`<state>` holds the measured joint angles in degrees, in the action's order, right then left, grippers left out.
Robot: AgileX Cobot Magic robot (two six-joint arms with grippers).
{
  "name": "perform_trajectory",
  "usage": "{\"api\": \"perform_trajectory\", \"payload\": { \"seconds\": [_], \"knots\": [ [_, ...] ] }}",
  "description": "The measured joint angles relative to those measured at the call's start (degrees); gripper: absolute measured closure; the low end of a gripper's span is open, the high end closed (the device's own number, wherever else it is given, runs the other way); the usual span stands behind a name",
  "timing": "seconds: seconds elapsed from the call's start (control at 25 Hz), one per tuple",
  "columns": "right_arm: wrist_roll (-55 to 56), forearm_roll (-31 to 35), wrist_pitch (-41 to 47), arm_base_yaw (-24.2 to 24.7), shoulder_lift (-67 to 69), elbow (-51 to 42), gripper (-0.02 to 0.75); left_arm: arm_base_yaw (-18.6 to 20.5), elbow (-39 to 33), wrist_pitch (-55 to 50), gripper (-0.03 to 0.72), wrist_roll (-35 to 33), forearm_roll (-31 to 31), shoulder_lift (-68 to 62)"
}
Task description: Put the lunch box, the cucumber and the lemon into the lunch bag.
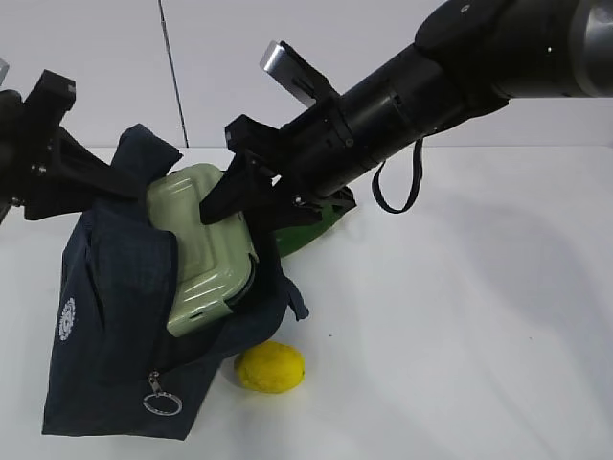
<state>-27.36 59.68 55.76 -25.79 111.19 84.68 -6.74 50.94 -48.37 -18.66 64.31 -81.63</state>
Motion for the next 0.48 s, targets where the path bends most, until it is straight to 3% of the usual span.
{"api": "perform_trajectory", "payload": {
  "seconds": [0.36, 0.48],
  "knots": [
    [-3.6, 0.2, -3.4, -1.4, 0.4, 0.0, 0.37, 0.0, 0.0, -1.0, 0.694, -0.1, 2.5, 0.0],
    [-7.2, 3.1, -3.5, -1.5, 0.4, 0.0, 0.37, 0.0, 0.0, -1.3, 0.694, -0.1, 2.8, 0.0]
  ]
}}
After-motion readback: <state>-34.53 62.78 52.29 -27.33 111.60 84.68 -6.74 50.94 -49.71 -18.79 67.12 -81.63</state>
